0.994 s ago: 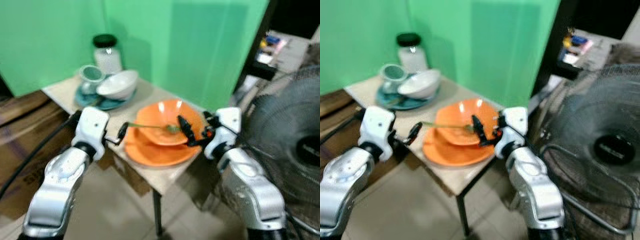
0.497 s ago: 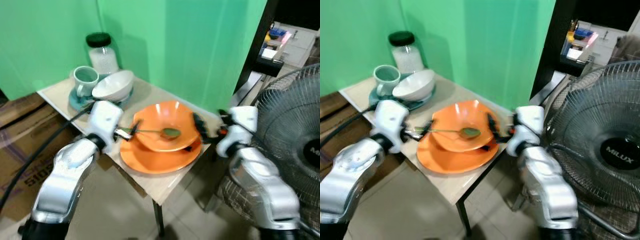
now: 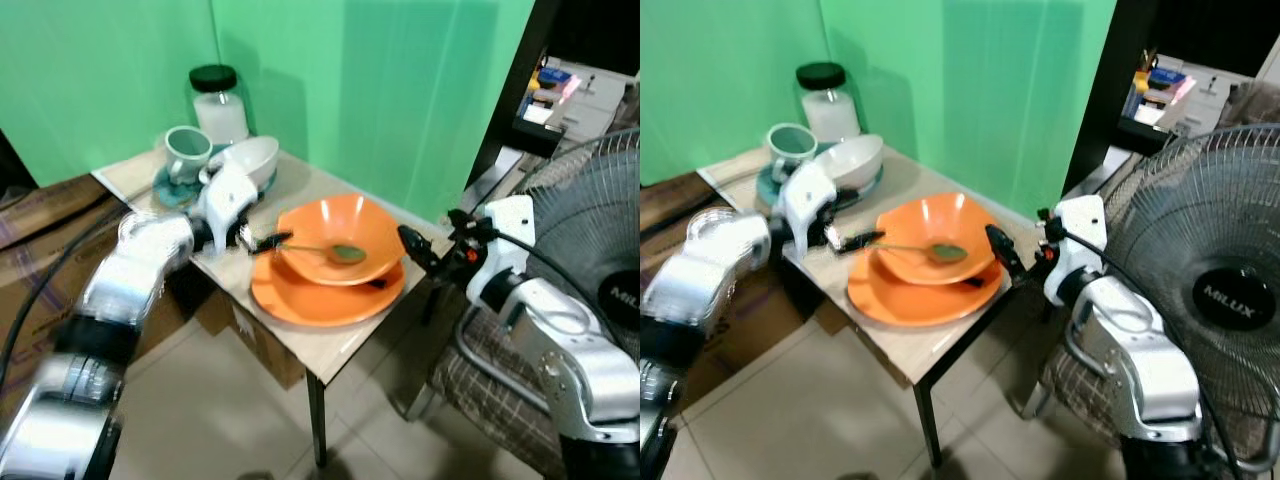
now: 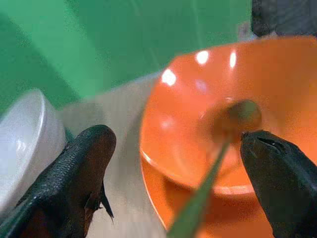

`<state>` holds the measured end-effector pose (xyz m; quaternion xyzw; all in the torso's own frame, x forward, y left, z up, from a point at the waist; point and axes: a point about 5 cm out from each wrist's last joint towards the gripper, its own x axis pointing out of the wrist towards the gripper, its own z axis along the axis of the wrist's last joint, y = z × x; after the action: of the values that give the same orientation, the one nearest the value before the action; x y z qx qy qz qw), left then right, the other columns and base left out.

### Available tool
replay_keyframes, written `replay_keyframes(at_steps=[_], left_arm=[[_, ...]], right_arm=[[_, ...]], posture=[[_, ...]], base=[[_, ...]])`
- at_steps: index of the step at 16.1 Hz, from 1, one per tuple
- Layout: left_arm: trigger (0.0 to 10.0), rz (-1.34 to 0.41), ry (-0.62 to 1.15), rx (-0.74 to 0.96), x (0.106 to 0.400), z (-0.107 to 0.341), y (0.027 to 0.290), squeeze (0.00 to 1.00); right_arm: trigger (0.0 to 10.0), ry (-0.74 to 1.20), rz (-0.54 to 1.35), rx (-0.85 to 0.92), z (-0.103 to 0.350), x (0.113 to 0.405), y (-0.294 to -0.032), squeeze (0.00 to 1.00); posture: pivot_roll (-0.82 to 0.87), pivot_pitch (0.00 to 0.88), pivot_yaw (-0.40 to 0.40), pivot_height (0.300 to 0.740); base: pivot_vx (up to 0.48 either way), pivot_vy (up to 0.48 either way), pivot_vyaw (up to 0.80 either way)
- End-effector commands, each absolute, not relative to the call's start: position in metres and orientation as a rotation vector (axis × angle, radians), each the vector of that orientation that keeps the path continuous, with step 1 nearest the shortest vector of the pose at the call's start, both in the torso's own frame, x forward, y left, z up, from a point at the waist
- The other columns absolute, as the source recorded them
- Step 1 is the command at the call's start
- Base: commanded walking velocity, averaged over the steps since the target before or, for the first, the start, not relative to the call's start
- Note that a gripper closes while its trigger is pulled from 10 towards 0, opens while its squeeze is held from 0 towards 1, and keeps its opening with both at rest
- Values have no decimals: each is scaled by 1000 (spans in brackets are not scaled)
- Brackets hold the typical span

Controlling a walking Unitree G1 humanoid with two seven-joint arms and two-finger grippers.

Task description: Setting the table

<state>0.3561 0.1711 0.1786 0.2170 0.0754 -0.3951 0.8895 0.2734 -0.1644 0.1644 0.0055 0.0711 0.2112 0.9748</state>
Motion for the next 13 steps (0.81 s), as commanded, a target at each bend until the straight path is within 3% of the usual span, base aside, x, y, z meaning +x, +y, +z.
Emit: replay_keyframes(at_steps=[1, 2, 6, 13], left_arm=[[10000, -850, 143, 453, 362, 181, 172, 0], [10000, -893, 143, 351, 370, 186, 171, 0], [10000, -1050, 277, 291, 380, 177, 150, 0], [10000, -1067, 433, 438, 381, 159, 142, 0]], right_arm=[[10000, 127, 454, 6, 172, 273, -163, 0], [10000, 129, 465, -11, 173, 271, -162, 0], [10000, 160, 471, -47, 173, 257, -166, 0], [10000, 274, 494, -84, 169, 223, -184, 0]], posture=[[49, 0, 27, 740], [35, 0, 30, 740], [-42, 0, 59, 740], [-148, 0, 131, 740]], base=[[0, 0, 0], [0, 0, 0], [0, 0, 0], [0, 0, 0]])
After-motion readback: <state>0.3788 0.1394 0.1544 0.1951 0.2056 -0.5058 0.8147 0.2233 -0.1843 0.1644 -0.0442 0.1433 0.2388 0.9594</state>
